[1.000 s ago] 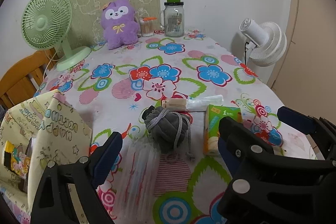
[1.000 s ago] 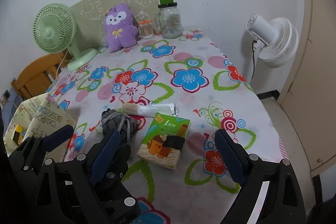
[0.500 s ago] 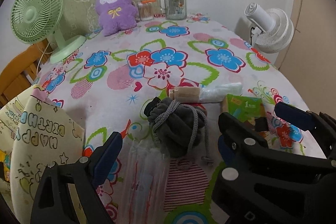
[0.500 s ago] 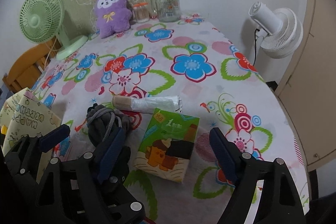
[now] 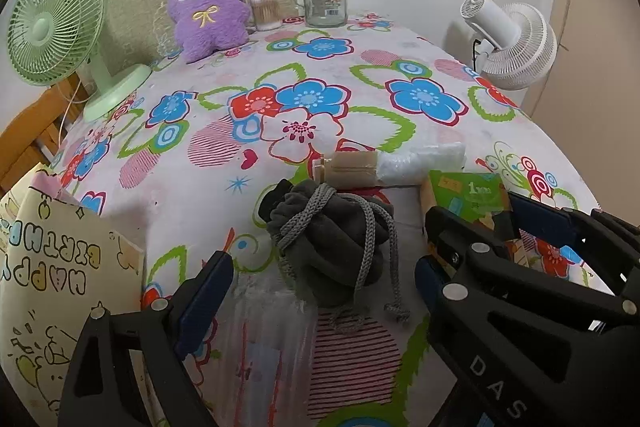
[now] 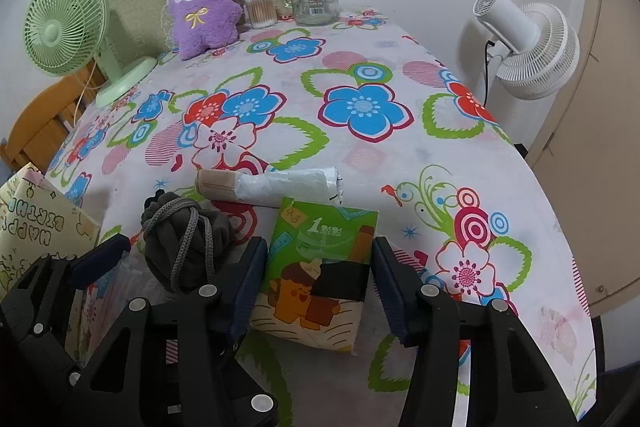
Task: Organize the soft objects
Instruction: 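Grasp the green tissue box with the right tool while the left tool grasps the grey pouch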
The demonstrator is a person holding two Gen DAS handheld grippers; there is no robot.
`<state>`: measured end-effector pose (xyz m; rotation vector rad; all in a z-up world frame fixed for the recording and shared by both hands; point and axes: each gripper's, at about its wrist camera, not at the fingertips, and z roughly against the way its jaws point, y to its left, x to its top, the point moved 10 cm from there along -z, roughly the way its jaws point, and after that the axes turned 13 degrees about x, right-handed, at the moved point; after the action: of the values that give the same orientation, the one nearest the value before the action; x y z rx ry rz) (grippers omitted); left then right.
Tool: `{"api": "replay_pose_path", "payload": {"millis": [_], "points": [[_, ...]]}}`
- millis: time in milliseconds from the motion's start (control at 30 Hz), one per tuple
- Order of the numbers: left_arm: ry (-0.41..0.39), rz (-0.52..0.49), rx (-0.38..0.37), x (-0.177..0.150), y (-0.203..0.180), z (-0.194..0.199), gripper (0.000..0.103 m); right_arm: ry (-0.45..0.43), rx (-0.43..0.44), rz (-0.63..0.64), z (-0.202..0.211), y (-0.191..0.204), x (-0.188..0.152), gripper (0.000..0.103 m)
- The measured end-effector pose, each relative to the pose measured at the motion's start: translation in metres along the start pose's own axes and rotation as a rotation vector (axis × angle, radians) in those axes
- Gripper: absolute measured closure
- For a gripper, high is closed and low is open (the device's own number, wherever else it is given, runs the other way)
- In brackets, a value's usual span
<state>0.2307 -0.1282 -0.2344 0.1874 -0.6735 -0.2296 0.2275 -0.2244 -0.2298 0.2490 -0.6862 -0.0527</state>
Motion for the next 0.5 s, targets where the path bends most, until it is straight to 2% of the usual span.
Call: {"api": "replay_pose_path", "payload": {"millis": [233,500], "points": [[-0.002,-0.016,-0.014,0.004,-0.008,-0.001,0.01,0.001,-0.026,-0.002,0.003,-0.009,0.001,0.046],[0.002,-0.029,-0.028,0.008,-0.014,-0.009,0.008,0.008,-0.016,-0.035,-0.004,-0.018,0.002,0.046]]}}
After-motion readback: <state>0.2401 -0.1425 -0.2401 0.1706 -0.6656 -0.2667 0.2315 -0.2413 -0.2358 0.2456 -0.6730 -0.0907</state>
